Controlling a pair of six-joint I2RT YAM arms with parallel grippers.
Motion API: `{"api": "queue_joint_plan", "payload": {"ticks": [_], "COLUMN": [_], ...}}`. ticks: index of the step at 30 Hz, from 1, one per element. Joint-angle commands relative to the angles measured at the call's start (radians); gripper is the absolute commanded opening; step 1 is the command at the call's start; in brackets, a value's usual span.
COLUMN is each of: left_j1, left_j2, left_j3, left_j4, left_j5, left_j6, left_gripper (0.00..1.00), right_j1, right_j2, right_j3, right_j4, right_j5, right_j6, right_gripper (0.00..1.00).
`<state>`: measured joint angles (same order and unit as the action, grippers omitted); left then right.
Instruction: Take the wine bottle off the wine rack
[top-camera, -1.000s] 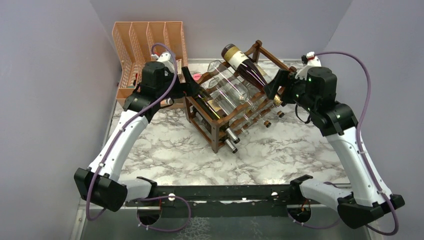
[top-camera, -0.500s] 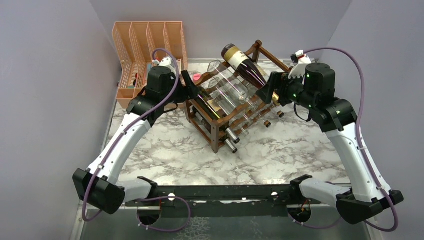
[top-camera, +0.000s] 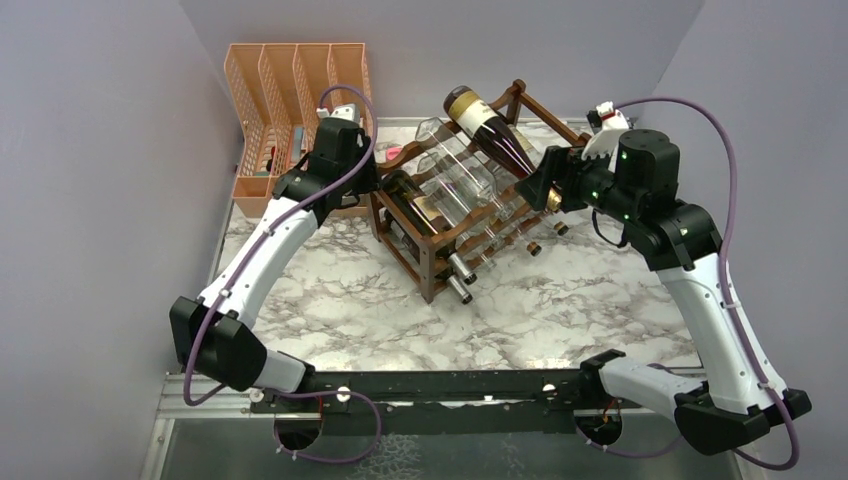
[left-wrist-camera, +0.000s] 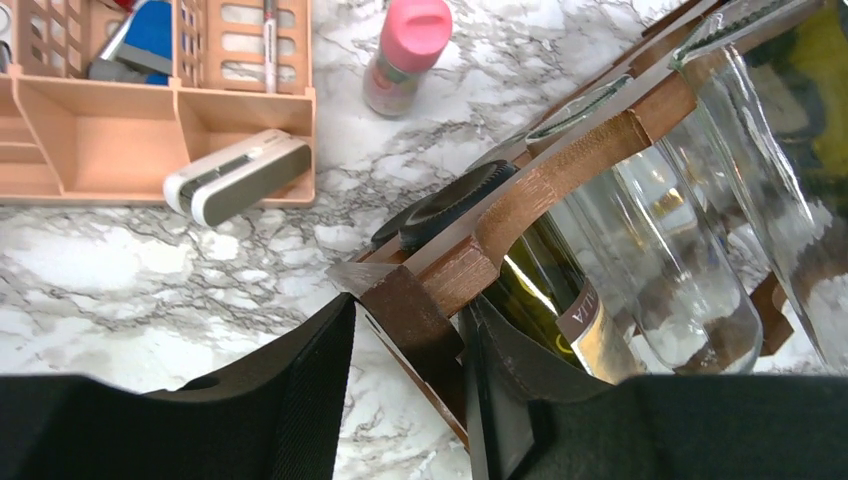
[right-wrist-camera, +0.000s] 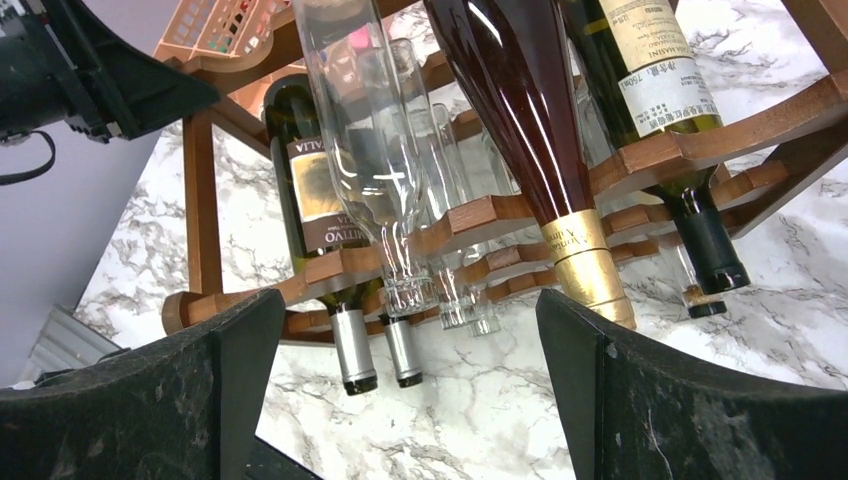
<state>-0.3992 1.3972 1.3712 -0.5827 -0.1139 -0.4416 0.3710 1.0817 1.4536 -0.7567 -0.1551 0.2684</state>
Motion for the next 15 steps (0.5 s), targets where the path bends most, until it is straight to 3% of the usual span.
{"api": "queue_joint_plan", "payload": {"ticks": [1, 11, 15], "left_j1": [0.018, 0.081, 0.085], "left_j2": [0.061, 0.140, 0.135], "left_j3": [0.082, 0.179, 0.197], "left_j4": [0.088, 0.085, 0.069], "left_j5": [-0.022, -0.009, -0.009], "left_j6": [0.071, 0.129, 0.151], "left_gripper": [0.42, 0.40, 0.46], "right_j1": [-0.004, -0.005, -0.005], "right_j2": [0.006, 0.105, 0.174], "right_j3": [-0.010, 0.051, 0.089], "right_j4": [0.021, 0.041, 0.039], "right_j5": [0.016, 0.059, 0.062], "right_j6": [-0.012, -0.032, -0.039], "right_gripper": [1.00, 1.00, 1.00]}}
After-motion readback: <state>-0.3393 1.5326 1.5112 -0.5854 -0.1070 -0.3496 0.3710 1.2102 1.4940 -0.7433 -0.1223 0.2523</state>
